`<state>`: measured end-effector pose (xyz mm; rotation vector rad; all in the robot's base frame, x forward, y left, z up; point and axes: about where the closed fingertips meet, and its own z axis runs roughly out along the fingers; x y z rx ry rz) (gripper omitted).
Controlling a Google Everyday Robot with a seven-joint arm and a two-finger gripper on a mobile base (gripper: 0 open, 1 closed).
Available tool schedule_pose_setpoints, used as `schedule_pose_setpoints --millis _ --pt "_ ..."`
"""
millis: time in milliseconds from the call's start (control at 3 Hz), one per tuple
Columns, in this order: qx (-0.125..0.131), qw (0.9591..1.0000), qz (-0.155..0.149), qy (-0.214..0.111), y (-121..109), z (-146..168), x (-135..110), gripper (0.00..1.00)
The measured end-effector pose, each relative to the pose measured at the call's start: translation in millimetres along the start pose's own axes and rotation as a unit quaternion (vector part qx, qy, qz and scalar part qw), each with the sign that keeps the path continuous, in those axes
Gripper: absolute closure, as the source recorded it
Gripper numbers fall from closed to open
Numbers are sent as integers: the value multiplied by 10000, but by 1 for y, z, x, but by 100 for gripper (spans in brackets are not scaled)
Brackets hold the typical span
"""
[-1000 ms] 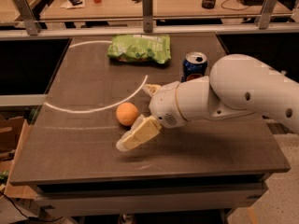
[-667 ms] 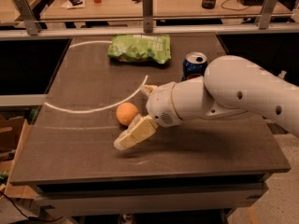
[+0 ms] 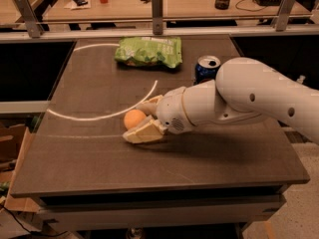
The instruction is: Pick orange
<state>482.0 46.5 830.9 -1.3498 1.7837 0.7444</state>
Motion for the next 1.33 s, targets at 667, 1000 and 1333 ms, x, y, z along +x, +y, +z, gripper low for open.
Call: schedule_pose_setpoints --millis 667,1000,1333 --pt "0 9992 6 -398 -9 -9 -19 87" --pt "-122 9934 -24 -1141 -15 -27 -57 100" --pt "-131 9926 -34 -1208 -15 -28 -63 100"
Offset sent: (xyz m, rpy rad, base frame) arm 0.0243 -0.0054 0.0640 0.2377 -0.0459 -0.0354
